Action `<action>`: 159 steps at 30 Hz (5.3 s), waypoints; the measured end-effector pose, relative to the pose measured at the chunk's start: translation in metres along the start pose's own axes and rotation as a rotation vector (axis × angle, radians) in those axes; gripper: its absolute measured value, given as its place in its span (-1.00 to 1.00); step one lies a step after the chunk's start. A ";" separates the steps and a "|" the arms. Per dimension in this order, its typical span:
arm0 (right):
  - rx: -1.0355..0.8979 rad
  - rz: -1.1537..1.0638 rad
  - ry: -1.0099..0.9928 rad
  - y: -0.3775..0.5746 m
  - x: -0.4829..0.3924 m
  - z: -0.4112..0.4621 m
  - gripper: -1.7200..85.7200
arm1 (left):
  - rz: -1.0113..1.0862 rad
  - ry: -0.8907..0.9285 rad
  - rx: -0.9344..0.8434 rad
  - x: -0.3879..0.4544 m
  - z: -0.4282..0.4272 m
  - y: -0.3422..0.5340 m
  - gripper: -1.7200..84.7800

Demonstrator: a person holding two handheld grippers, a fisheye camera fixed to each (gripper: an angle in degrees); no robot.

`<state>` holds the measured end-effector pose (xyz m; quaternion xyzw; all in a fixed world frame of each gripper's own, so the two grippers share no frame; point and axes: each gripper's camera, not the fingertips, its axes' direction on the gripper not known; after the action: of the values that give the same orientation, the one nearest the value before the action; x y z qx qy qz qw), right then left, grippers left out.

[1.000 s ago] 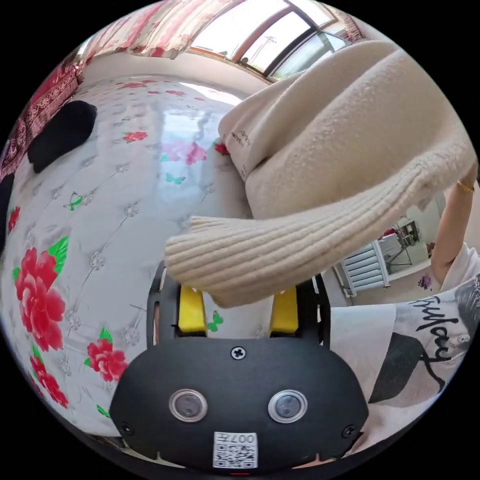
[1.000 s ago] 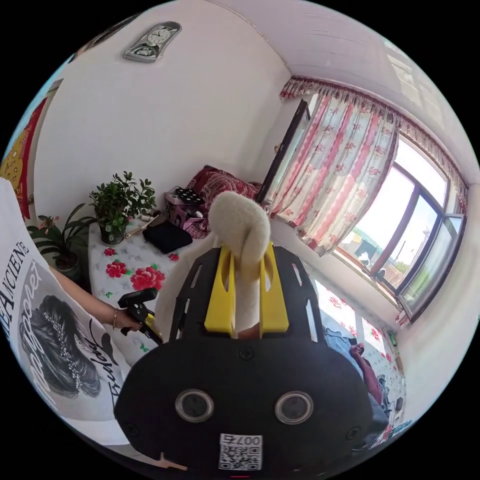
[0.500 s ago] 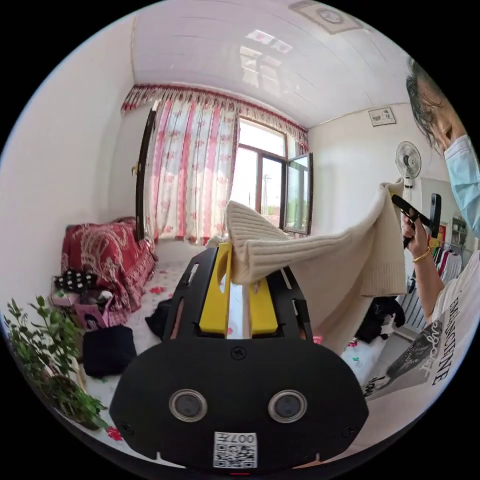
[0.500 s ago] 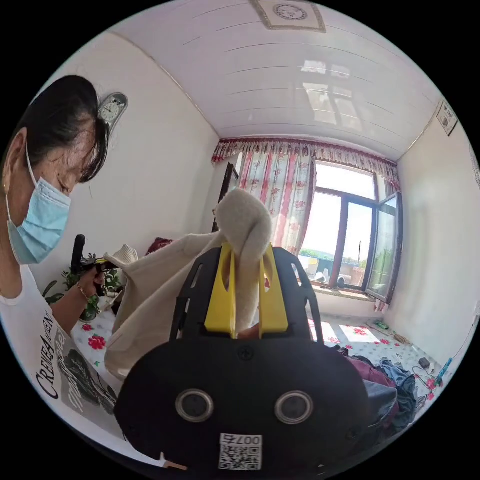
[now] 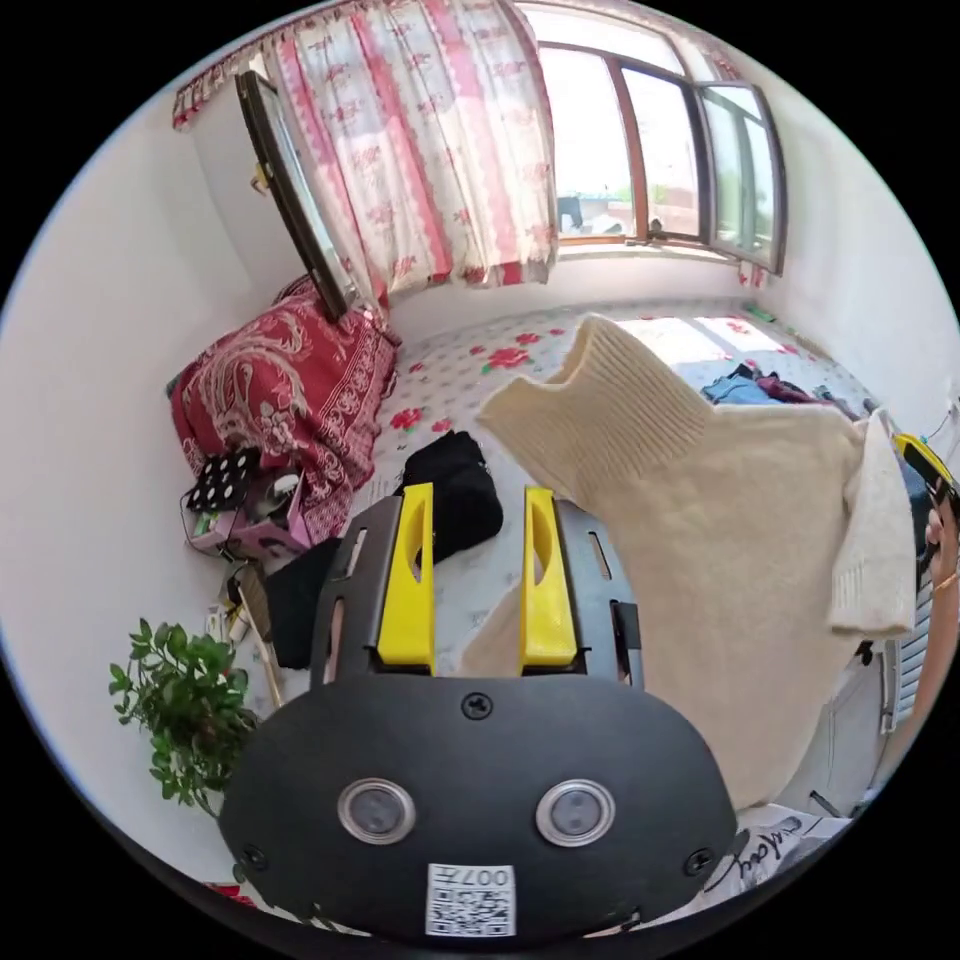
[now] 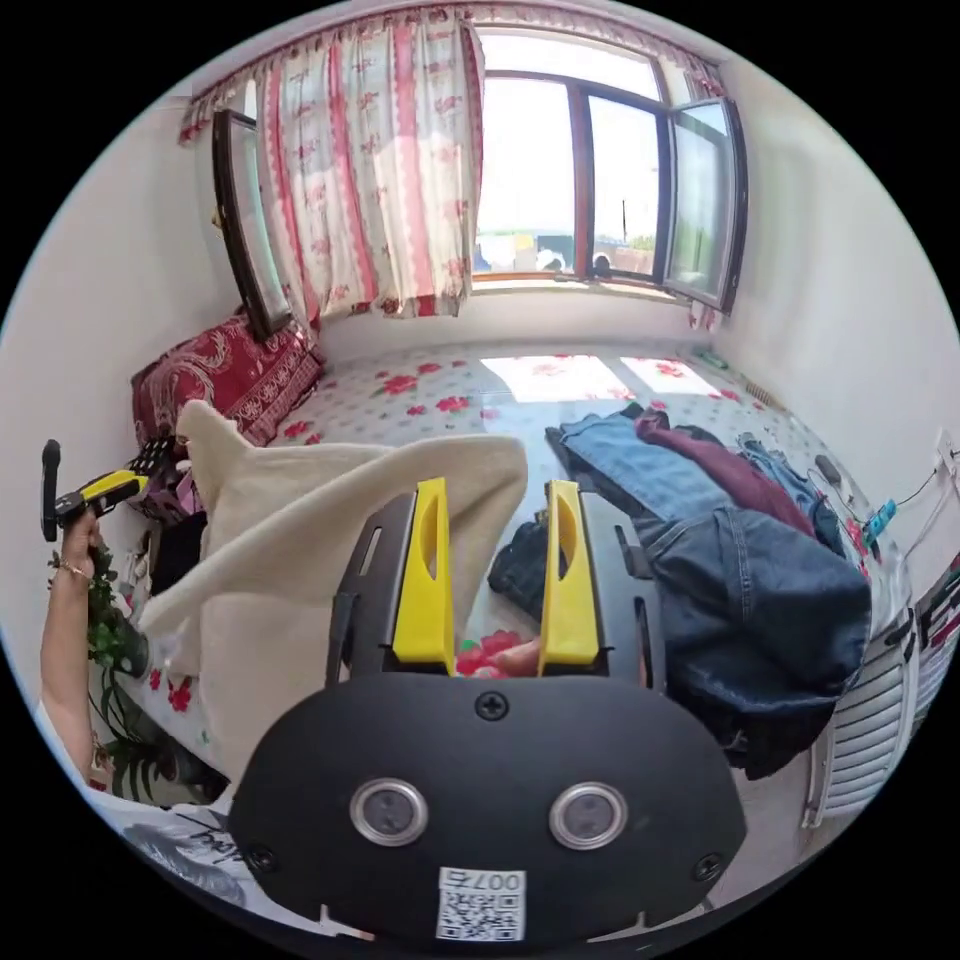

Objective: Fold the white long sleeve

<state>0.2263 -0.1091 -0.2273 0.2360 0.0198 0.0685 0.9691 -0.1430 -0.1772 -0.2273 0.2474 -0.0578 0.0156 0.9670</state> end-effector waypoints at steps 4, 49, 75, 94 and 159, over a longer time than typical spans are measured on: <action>-0.194 -0.019 -0.149 0.084 0.015 0.098 -0.73 | -0.052 0.059 -0.176 0.020 0.092 0.113 -0.68; -0.640 0.080 -0.294 0.161 0.029 0.191 -0.80 | -0.261 0.570 -0.477 0.002 0.141 0.287 -0.78; -0.767 -0.450 -0.163 0.178 -0.114 0.187 -0.63 | -0.508 0.356 -0.460 -0.122 0.125 0.373 -0.81; -0.978 -0.221 -0.046 0.154 -0.128 0.188 -0.61 | -1.063 0.201 -0.589 -0.367 0.290 0.314 -0.65; -0.083 0.070 0.011 0.058 -0.018 0.184 -0.68 | 0.083 0.189 -0.531 0.083 0.223 0.149 -0.79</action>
<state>0.2139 -0.1441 -0.0370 0.1959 0.0138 0.1045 0.9749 -0.0922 -0.1535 0.0478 -0.0197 0.0203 0.0626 0.9976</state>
